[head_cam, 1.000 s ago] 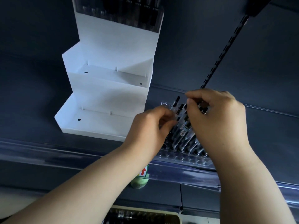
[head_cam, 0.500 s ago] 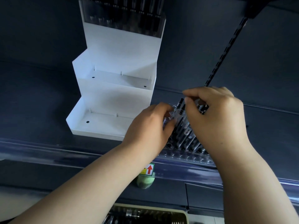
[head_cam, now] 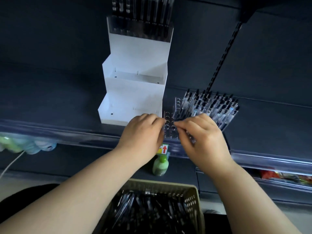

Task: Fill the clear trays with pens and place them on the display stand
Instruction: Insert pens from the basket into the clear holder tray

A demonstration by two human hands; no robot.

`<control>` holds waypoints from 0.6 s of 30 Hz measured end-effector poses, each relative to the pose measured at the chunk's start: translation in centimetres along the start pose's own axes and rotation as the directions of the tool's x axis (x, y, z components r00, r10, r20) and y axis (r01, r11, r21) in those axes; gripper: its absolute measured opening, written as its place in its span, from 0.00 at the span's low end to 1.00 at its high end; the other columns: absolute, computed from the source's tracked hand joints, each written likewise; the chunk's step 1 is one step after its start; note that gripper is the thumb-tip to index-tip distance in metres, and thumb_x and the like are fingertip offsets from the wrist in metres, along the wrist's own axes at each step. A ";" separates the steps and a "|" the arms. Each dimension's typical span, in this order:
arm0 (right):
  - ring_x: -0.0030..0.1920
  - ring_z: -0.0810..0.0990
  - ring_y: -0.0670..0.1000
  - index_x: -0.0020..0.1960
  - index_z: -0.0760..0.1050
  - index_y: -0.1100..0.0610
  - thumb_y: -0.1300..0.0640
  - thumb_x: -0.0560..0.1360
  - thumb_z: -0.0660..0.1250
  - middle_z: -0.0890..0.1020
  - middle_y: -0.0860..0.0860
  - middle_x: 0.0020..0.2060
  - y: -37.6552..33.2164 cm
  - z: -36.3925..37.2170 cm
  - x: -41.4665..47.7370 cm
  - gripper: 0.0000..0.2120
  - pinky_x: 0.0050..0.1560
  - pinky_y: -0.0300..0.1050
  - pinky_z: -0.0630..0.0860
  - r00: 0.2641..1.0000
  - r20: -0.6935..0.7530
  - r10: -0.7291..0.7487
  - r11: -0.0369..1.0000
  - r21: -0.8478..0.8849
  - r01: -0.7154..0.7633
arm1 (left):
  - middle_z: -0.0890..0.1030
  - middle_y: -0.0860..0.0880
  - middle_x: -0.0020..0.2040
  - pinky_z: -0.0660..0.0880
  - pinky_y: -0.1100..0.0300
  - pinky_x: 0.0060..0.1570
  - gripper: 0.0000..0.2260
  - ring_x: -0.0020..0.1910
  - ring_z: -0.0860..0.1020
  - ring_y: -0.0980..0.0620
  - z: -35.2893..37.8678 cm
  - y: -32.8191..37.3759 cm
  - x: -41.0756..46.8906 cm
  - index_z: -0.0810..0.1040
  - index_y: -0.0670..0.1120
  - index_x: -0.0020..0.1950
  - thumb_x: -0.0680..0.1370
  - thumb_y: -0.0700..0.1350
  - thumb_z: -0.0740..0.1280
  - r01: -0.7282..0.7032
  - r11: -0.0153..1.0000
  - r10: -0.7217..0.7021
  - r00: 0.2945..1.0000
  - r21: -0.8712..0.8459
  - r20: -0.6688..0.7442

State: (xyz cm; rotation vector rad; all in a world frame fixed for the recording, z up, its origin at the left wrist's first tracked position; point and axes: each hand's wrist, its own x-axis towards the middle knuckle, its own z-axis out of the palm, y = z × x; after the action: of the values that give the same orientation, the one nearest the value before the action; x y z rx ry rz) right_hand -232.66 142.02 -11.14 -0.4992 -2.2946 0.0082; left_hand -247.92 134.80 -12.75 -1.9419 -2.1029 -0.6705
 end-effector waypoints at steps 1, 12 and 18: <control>0.40 0.78 0.56 0.47 0.81 0.62 0.64 0.73 0.67 0.82 0.53 0.39 -0.2 0.0 -0.9 0.05 0.44 0.48 0.75 1.000 0.013 0.020 1.000 0.000 -0.020 | 0.80 0.47 0.56 0.72 0.52 0.54 0.14 0.55 0.77 0.44 -0.1 -0.2 -0.6 0.77 0.44 0.61 0.75 0.43 0.66 0.015 1.000 -0.015 1.000 0.008 0.027; 0.52 0.77 0.53 0.54 0.80 0.59 0.62 0.75 0.65 0.82 0.53 0.47 -2.7 1.8 -11.6 0.09 0.51 0.44 0.75 0.782 0.330 0.529 0.834 -0.032 -0.551 | 0.75 0.50 0.61 0.71 0.54 0.57 0.14 0.60 0.71 0.48 3.5 -1.4 -10.4 0.73 0.48 0.64 0.79 0.45 0.60 0.331 0.942 -0.302 0.910 -0.059 0.283; 0.49 0.79 0.56 0.55 0.79 0.54 0.60 0.75 0.60 0.80 0.55 0.52 -4.1 4.0 -16.5 0.12 0.49 0.45 0.76 0.335 0.582 0.741 0.608 -0.370 -0.703 | 0.73 0.49 0.63 0.70 0.57 0.60 0.13 0.61 0.73 0.47 7.2 -1.3 -16.1 0.74 0.50 0.63 0.79 0.42 0.60 0.523 0.847 -0.480 0.667 0.100 0.570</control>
State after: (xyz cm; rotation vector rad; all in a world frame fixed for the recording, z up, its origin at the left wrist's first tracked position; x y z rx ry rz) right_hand -226.57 132.98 -24.71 -1.8110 -2.5294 0.7101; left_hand -246.21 123.76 -26.45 -1.7341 -3.1030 -0.2263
